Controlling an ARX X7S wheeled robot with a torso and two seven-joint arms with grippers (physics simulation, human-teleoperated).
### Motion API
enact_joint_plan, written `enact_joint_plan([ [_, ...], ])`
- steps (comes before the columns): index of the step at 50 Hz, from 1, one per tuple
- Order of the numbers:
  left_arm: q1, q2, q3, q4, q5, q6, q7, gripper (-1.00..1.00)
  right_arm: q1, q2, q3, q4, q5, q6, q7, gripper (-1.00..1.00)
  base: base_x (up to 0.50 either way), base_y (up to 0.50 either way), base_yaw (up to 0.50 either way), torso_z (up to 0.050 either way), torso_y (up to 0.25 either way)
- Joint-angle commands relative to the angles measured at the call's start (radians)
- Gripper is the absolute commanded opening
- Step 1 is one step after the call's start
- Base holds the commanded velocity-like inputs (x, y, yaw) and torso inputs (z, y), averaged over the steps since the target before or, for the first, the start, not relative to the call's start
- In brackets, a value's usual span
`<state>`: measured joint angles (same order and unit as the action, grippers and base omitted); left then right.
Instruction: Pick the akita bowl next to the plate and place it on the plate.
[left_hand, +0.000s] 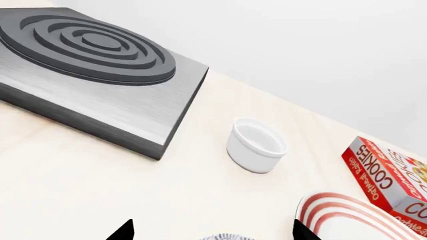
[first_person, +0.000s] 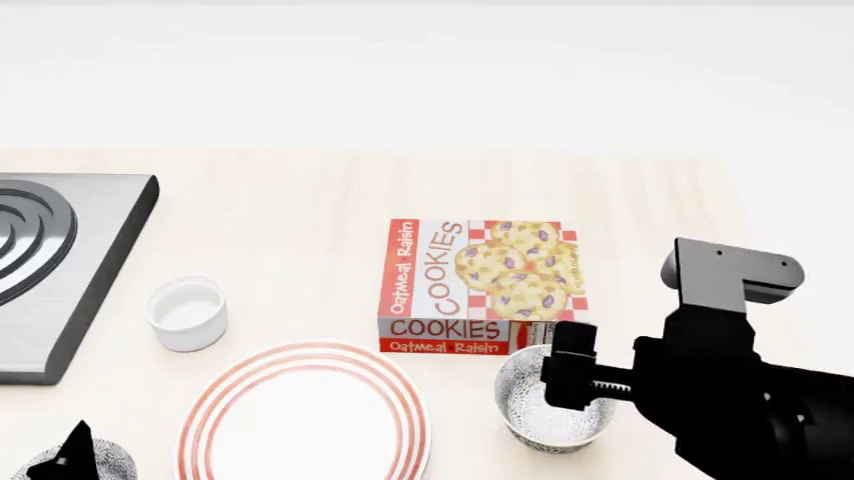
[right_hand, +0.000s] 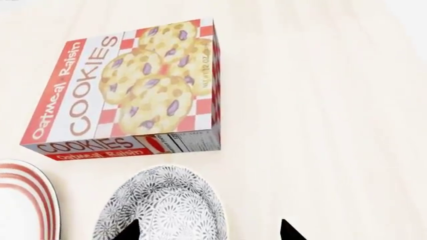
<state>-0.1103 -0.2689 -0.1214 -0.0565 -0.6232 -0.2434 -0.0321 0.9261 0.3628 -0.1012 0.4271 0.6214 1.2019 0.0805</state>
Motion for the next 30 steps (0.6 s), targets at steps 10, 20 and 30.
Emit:
enact_joint_plan([
  [10,0.0,-0.004,0.005,-0.004,-0.005,0.005,-0.002,1.0,0.016,-0.016,-0.012,0.143,-0.025,-0.084,-0.031,1.0,0.0,0.0,0.0,0.0,0.0],
  [20,0.001,-0.007,0.008,0.001,-0.007,0.004,-0.006,1.0,0.013,-0.019,-0.032,0.18,-0.036,-0.114,-0.055,1.0,0.0,0.0,0.0,0.0,0.0],
  [30,-0.001,-0.008,0.012,-0.001,-0.009,0.005,-0.008,1.0,0.001,-0.024,-0.035,0.196,-0.036,-0.13,-0.062,1.0,0.0,0.0,0.0,0.0,0.0],
])
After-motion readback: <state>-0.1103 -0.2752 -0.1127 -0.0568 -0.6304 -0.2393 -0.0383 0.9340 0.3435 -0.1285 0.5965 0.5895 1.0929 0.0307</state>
